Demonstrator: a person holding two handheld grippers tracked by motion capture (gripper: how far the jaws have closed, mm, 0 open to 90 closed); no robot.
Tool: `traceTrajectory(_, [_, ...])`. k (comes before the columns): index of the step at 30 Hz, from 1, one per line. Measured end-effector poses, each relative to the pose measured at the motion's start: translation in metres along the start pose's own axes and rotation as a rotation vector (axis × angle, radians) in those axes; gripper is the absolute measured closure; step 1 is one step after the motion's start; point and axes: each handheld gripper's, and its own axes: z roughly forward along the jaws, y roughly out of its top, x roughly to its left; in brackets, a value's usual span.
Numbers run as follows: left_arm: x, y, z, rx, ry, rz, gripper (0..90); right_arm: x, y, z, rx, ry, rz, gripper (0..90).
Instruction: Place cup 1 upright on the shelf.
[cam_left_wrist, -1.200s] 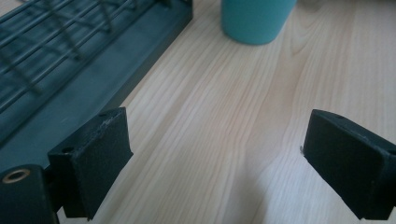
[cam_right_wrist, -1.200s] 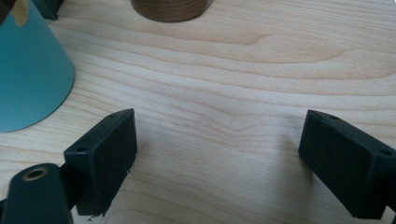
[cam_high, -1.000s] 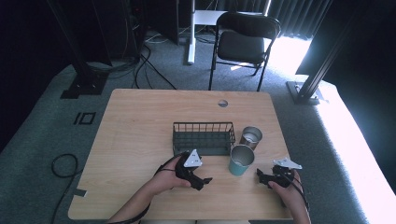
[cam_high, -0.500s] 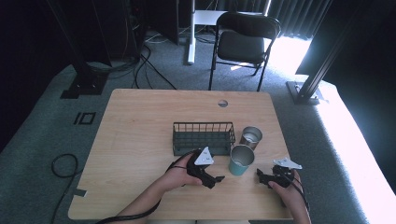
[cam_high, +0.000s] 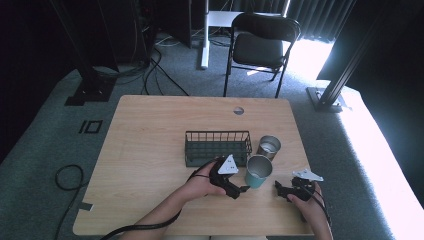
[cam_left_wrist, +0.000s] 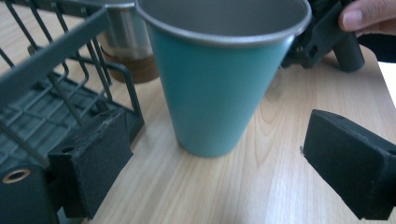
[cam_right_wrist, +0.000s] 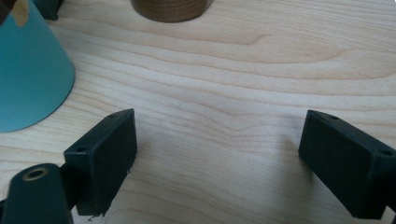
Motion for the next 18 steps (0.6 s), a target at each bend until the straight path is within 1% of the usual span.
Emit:
traceTrajectory(2, [0.000,0.003,0.003,-0.002,0.005,0.004,8.1,0.000,0.000,0.000,0.000,0.000,-0.001,11.1])
traceTrajectory(5, [-0.002,0.008,0.009,-0.003,-0.010,0.018,8.1,0.000,0.000,0.000,0.000,0.000,0.000,11.0])
traceTrajectory(7, [-0.002,0.011,0.013,-0.001,-0.012,0.027,8.1,0.000,0.000,0.000,0.000,0.000,0.000,11.1])
traceTrajectory(10, [-0.003,0.014,0.020,-0.007,-0.008,0.027,8.1,0.000,0.000,0.000,0.000,0.000,0.000,11.0])
traceTrajectory(14, [-0.002,0.016,0.026,-0.023,-0.012,0.006,8.1,0.000,0.000,0.000,-0.001,0.000,0.001,11.1])
traceTrajectory(15, [-0.001,0.016,0.028,-0.022,0.002,0.018,8.1,0.000,0.000,0.000,0.000,0.000,0.001,11.1])
traceTrajectory(16, [-0.001,0.016,0.029,-0.018,0.006,0.024,8.1,0.000,0.000,0.000,0.000,0.000,0.001,11.1])
traceTrajectory(18, [-0.001,0.017,0.033,-0.028,0.000,0.009,8.1,0.000,0.000,0.000,0.000,0.000,0.001,11.1])
